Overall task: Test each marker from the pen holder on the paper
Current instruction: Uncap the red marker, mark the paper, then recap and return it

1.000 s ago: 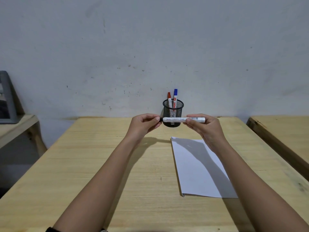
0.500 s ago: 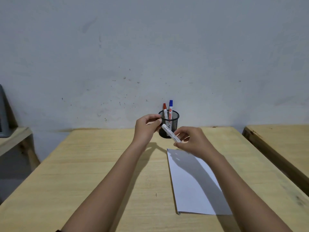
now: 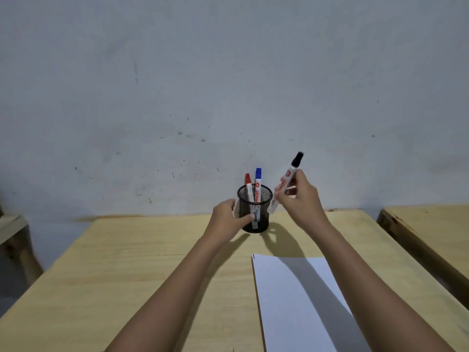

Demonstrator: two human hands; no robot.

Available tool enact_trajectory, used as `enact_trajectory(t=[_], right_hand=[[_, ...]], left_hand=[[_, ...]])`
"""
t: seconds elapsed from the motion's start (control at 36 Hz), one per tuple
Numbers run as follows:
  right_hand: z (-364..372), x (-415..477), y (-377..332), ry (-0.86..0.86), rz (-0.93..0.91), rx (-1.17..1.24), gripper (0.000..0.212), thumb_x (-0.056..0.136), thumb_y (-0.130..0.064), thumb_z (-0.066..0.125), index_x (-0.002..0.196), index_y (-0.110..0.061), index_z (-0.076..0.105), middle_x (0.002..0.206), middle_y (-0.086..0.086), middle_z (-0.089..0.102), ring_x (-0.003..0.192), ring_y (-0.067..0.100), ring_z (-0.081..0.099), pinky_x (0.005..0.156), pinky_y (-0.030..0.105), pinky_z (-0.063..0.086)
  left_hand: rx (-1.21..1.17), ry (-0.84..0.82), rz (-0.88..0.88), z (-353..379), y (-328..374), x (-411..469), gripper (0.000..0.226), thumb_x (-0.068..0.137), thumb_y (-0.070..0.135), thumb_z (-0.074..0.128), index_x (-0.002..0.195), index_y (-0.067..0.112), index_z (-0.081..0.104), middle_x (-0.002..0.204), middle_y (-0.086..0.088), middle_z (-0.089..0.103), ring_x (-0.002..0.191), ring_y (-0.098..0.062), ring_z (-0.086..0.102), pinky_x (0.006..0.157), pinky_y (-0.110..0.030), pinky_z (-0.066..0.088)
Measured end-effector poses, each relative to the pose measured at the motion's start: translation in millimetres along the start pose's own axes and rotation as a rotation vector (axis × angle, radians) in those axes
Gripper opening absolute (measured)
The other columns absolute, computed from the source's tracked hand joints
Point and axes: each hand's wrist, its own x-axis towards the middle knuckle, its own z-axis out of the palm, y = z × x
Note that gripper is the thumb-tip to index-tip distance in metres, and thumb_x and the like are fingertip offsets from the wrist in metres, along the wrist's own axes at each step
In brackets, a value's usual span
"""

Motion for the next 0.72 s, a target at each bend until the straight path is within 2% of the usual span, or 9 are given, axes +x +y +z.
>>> enact_trajectory(t=[0.08,0.19,0.25,0.28,0.33,0.44,0.56,0.64,0.72], right_hand=[[8,16,3,0.068,0.054,0.111,0.01,0.089,-0.009,0.055,0.096,-0.009,0.048,0.083,-0.001,0.056,0.073,0.007,0.057,0.081,0.042,0.056],[20,32,12,0.099,0.08,0.118,0.006,0.092,-0.015,0.05,0.091,-0.009,0.048,0.086,0.006,0.057,0.081,0.02,0.059,0.083,0.05,0.054],[26,38,17,0.097,0.083,0.094,0.007,0.092,-0.014,0.05,0.09,-0.007,0.05,0.091,0.011,0.059,0.086,0.026,0.06,0.082,0.045,0.055],[28,41,19,0.087,0.086,0.066,0.006,0.091,-0.013,0.051,0.09,-0.007,0.05,0.092,0.014,0.06,0.085,0.025,0.059,0.077,0.038,0.054],[31,47,25,0.052,0.1,-0.001,0.007,0.088,-0.012,0.054,0.092,-0.009,0.048,0.086,0.009,0.059,0.073,0.017,0.055,0.063,0.024,0.046],[32,53,35,-0.038,0.136,-0.064,0.019,0.087,-0.008,0.054,0.1,-0.013,0.041,0.072,-0.004,0.05,0.063,0.005,0.049,0.049,0.018,0.037],[35,57,40,-0.078,0.13,-0.153,0.005,0.092,-0.014,0.048,0.09,-0.009,0.046,0.074,-0.001,0.049,0.062,0.01,0.045,0.04,0.006,0.035],[39,63,45,-0.083,0.122,-0.275,0.023,0.09,-0.019,0.049,0.069,-0.011,0.045,0.082,0.01,0.049,0.06,0.011,0.039,0.043,0.012,0.032],[43,65,50,-0.087,0.133,-0.314,0.024,0.089,-0.022,0.052,0.067,-0.014,0.045,0.086,0.013,0.05,0.063,0.013,0.041,0.049,0.018,0.025]], left_hand=[[-0.033,-0.034,-0.002,14,-6,6,0.042,0.076,0.019,0.076,0.111,0.007,0.056,0.099,0.007,0.051,0.093,-0.01,0.05,0.055,0.0,0.036],[-0.183,-0.035,0.001,29,-14,17,0.06,0.066,0.022,0.083,0.118,0.015,0.054,0.103,0.012,0.059,0.091,0.002,0.055,0.063,0.001,0.039],[-0.198,-0.019,0.013,35,-20,23,0.07,0.061,0.027,0.086,0.121,0.02,0.052,0.114,0.008,0.061,0.102,-0.006,0.058,0.076,-0.01,0.044],[-0.209,-0.008,0.015,38,-22,26,0.072,0.06,0.027,0.086,0.122,0.021,0.051,0.117,0.006,0.061,0.106,-0.01,0.059,0.081,-0.017,0.046],[-0.237,0.005,0.017,42,-25,29,0.073,0.061,0.025,0.086,0.124,0.021,0.049,0.12,0.004,0.061,0.109,-0.012,0.059,0.086,-0.023,0.047],[-0.273,0.037,0.019,46,-33,33,0.069,0.062,0.025,0.086,0.121,0.023,0.051,0.115,0.008,0.061,0.105,-0.009,0.059,0.084,-0.02,0.047],[-0.303,0.051,0.019,47,-39,34,0.069,0.06,0.027,0.087,0.12,0.025,0.052,0.112,0.01,0.063,0.105,-0.008,0.06,0.088,-0.025,0.051],[-0.314,0.045,0.018,48,-41,36,0.071,0.059,0.029,0.087,0.121,0.025,0.052,0.114,0.009,0.064,0.106,-0.009,0.061,0.091,-0.029,0.052],[-0.324,0.039,0.023,48,-44,37,0.07,0.059,0.029,0.087,0.12,0.024,0.052,0.115,0.006,0.065,0.106,-0.009,0.062,0.091,-0.031,0.053]])
